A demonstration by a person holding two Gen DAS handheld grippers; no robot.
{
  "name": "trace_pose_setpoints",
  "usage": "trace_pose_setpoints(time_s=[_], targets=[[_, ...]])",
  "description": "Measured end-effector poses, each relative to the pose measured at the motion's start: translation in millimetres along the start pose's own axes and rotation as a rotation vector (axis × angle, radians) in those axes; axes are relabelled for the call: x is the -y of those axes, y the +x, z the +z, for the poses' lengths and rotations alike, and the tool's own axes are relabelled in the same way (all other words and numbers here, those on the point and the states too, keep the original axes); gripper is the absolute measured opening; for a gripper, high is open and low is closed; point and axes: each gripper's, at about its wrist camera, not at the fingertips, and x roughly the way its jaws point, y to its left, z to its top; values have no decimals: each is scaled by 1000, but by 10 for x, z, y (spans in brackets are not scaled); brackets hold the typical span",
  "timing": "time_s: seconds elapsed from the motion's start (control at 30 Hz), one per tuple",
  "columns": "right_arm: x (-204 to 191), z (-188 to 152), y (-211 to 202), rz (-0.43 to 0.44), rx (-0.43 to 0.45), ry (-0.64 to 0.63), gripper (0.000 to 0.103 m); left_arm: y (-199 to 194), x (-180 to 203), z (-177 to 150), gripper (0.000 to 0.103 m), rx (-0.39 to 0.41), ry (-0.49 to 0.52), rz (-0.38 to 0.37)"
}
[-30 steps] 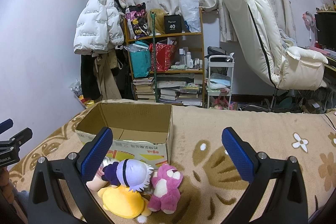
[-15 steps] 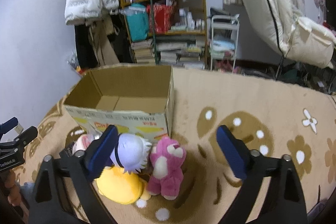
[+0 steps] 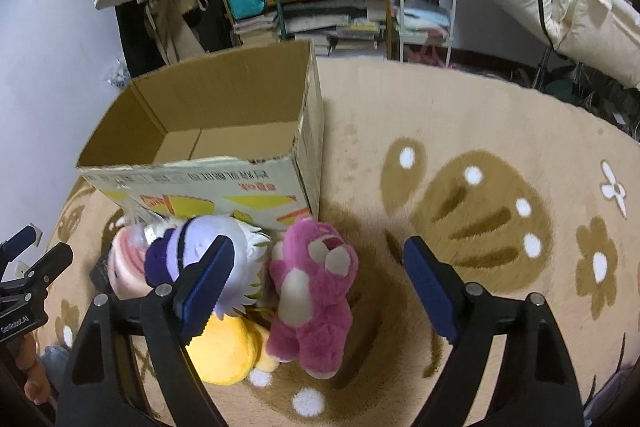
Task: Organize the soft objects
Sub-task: 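Grasp the pink pig plush with left tool while right tool grasps pink bear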
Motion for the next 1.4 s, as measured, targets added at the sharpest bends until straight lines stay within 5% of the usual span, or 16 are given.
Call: trace_pose_setpoints(time_s=[0.67, 0.8, 1.07, 1.4], targets=[[177, -63, 414, 5, -151, 72, 91, 575, 329, -86, 102, -163, 66, -46], [205, -77, 490, 66, -177, 111, 90, 604, 347, -105, 84, -177, 63, -91], [196, -111, 641, 140, -232, 153, 39, 595, 448, -156, 50, -191, 84, -130], [70, -111, 334, 111, -107, 87, 37, 441, 300, -162, 35, -169, 10, -125]])
